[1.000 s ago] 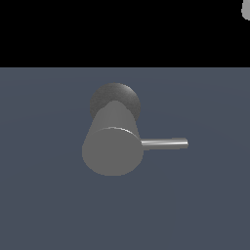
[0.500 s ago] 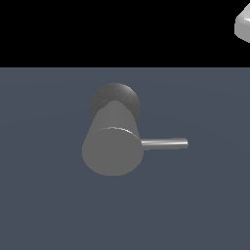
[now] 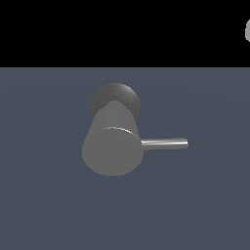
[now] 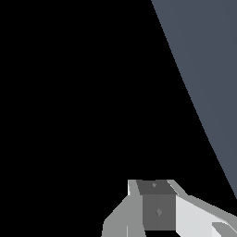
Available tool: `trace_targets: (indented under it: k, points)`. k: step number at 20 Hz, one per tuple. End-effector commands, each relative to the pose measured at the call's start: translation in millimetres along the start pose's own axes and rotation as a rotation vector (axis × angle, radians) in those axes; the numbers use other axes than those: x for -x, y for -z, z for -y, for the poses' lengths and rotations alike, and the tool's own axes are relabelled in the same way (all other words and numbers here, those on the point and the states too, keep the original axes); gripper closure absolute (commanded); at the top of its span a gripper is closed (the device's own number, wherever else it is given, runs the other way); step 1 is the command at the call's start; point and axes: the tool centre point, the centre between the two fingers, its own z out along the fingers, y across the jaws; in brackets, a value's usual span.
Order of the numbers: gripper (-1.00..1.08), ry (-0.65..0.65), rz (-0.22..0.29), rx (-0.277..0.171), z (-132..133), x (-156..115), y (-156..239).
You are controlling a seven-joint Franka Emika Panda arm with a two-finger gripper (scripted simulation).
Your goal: Turn on the faucet by rotating a designated handle.
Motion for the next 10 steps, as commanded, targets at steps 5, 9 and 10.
trace_targets:
  k: [5,9,10]
  points:
    - [1.08,-0.009,-0.009,-0.008,-3.1,-2.6,1.7]
    - [1.08,-0.033,-0.040,-0.028,-10.2,-12.0,8.6]
    - [1.08,-0.041,-0.050,-0.035,-12.8,-15.0,10.9]
